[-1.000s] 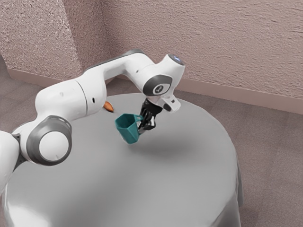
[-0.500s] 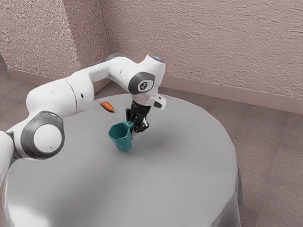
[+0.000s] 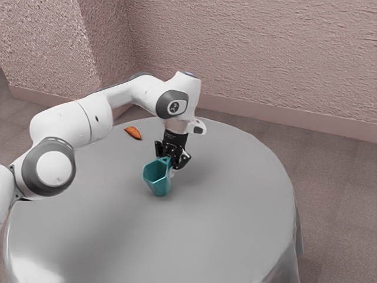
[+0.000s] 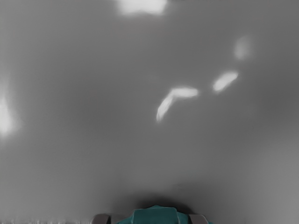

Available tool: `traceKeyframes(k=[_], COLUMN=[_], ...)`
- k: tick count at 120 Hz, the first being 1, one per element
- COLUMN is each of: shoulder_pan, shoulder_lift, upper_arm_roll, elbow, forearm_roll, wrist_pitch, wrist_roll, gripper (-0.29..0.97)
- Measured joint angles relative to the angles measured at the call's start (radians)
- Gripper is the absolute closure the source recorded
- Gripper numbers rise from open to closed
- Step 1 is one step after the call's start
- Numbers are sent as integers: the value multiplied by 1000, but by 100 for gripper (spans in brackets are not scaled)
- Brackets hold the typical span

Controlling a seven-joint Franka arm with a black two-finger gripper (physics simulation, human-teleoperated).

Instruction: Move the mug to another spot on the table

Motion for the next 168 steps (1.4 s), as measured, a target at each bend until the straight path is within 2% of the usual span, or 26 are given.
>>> traceKeyframes(k=[25,60,80,94,106,116,131,140,154,168], shoulder_pan=[15,17,19,41,57,64,132,144,148,122], shoulder_lift=[-1,-7,-29,-66,-166,-324,-687,-873,-1070,-1133], upper_arm_roll=[-1,-1,-5,-16,-15,60,143,223,290,351], elbow=[-8,-9,-9,-34,-117,-253,-631,-791,-870,-854], forearm_roll=[-1,-1,-1,-4,-31,-120,-343,-484,-609,-676], wrist_pitch=[4,5,6,26,69,130,264,323,362,342], wrist_roll=[-65,-124,-147,-160,-171,-178,-179,-157,-96,-29], gripper=[36,25,14,9,6,5,4,3,3,2])
